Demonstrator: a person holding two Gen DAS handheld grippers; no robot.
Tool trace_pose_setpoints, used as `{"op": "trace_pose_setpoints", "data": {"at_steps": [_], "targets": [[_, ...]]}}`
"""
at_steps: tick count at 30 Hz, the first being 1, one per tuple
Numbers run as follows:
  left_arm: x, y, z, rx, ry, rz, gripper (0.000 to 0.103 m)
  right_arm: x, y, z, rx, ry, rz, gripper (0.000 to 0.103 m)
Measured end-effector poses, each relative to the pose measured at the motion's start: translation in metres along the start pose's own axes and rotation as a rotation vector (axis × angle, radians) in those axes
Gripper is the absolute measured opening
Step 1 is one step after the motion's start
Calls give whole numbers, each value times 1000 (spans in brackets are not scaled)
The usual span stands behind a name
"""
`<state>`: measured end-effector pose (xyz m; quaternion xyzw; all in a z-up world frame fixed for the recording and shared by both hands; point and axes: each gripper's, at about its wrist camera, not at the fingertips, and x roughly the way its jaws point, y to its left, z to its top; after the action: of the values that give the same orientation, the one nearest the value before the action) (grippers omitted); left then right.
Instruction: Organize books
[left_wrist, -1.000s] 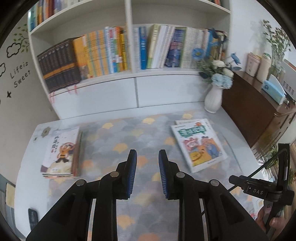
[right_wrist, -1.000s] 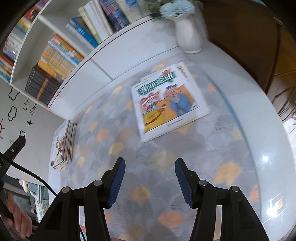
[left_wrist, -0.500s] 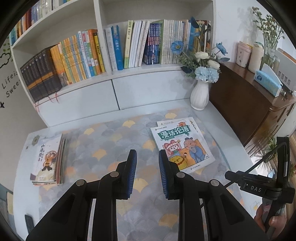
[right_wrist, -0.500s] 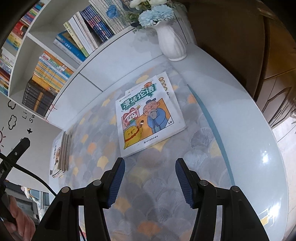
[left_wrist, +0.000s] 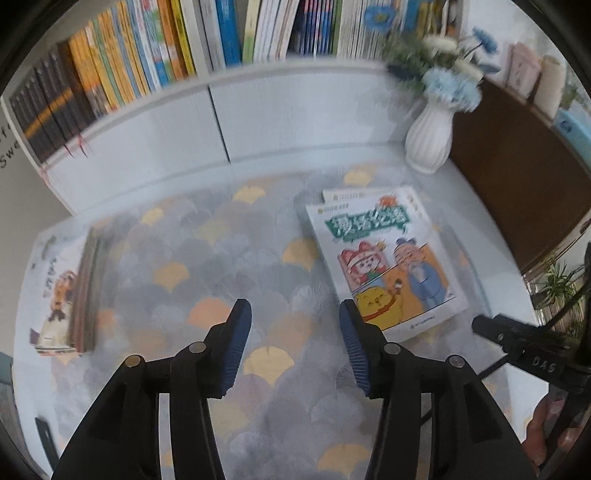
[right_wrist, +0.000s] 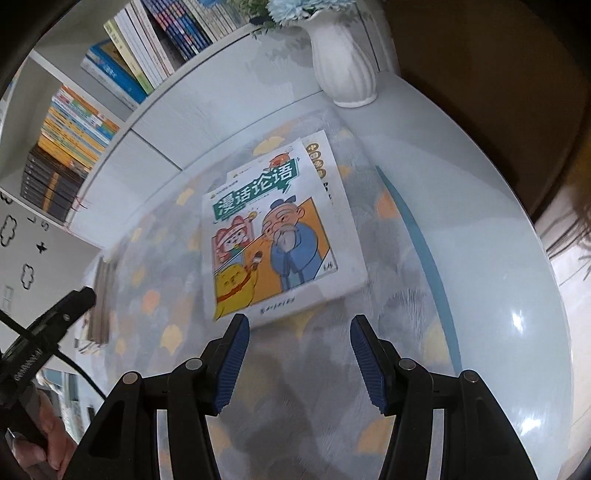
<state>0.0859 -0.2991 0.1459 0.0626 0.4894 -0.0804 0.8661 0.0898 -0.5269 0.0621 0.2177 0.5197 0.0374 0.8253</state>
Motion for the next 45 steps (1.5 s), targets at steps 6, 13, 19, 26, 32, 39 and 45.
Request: {"op": "trace_pose_setpoints", "data": {"at_steps": [6,13,19,26,32,39,45], "targets": [[54,0,2,-52,78,-28,47,28,4,26,-72,-16,-59,55],[85,1,10,-85,104,-29,47,53,6,48,-185,-52,-109,55],[106,1,15,-104,126,-49,47,68,2,61,-224,-58,-132,44],[125,4,14,-134,151,-101,47,86,2,69,-230,-41,-120,44],[136,8,14,-199,167,-228,47,89,1,80,-220,-45,-114,43],[139,14,11,-234,175,-332,44,95,10,86,-229,-6,-48,45],[126,20,-14,-188,187,-414,44,92,30,59,-290,40,-22,44]]}}
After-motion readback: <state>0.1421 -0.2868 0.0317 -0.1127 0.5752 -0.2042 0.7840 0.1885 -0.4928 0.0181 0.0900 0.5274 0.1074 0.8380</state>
